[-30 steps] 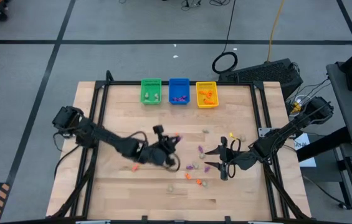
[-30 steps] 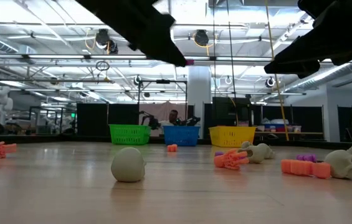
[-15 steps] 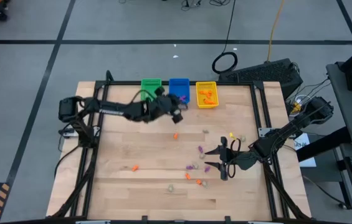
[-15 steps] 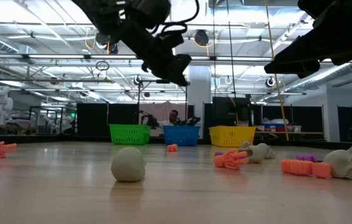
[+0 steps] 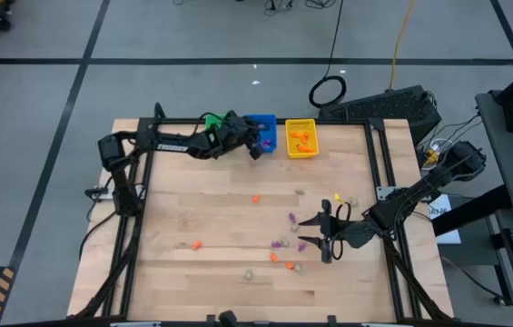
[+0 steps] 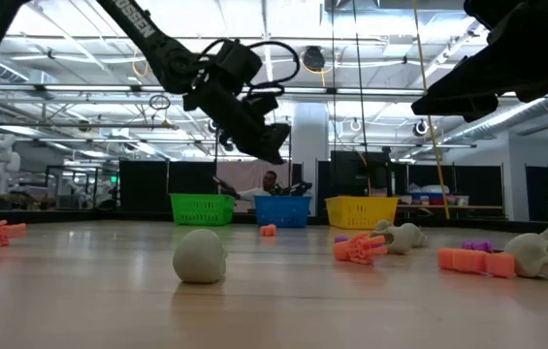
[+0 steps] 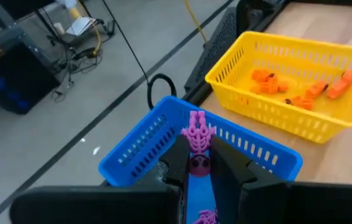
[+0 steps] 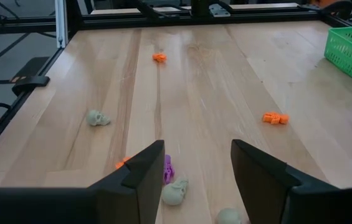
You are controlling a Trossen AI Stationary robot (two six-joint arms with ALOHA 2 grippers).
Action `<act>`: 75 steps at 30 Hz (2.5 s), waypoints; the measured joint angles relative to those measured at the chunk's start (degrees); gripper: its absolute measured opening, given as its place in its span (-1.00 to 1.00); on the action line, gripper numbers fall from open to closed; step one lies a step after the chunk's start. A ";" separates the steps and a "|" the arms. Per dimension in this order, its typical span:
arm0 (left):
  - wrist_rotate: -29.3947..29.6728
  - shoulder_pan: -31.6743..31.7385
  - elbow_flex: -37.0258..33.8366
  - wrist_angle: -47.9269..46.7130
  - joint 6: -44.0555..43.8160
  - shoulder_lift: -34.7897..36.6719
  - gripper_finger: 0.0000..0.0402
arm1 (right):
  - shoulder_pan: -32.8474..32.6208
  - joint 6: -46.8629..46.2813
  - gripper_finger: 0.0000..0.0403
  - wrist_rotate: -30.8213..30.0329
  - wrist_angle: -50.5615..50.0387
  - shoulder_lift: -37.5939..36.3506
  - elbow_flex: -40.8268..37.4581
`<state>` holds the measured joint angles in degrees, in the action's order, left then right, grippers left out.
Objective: Sort Halloween decoration
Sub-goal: Put the purple skeleton toy into the blue bin, then put the gray skull toy into the green bin
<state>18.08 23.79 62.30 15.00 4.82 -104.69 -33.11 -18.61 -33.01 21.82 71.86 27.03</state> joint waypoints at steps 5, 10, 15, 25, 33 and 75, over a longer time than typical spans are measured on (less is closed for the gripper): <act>-0.47 0.19 -0.04 1.22 -0.73 -2.79 -0.77 | -0.01 -0.02 -0.15 0.00 0.00 0.02 0.00; -1.11 1.17 0.07 1.33 -4.25 -3.38 -0.58 | 0.00 -0.02 -0.15 0.00 0.00 0.02 0.00; -1.87 1.34 0.07 1.23 -4.27 -3.34 -0.21 | 0.00 -0.12 -0.15 0.00 -0.02 0.02 0.00; -10.43 -1.78 0.14 -7.79 -8.71 2.20 0.10 | 0.01 -6.66 -0.15 -1.88 -4.82 0.00 0.00; -15.03 -14.59 0.15 -23.25 -10.27 8.26 0.10 | -1.76 -10.76 -0.14 4.14 -7.08 0.27 -0.02; 8.00 -52.04 0.11 -33.94 -26.97 10.89 0.10 | -15.03 -41.78 0.09 -1.64 -30.65 33.68 26.01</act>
<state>26.09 -28.25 62.41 -18.94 -22.15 -93.80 -48.14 -60.39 -34.65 -8.83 105.54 53.04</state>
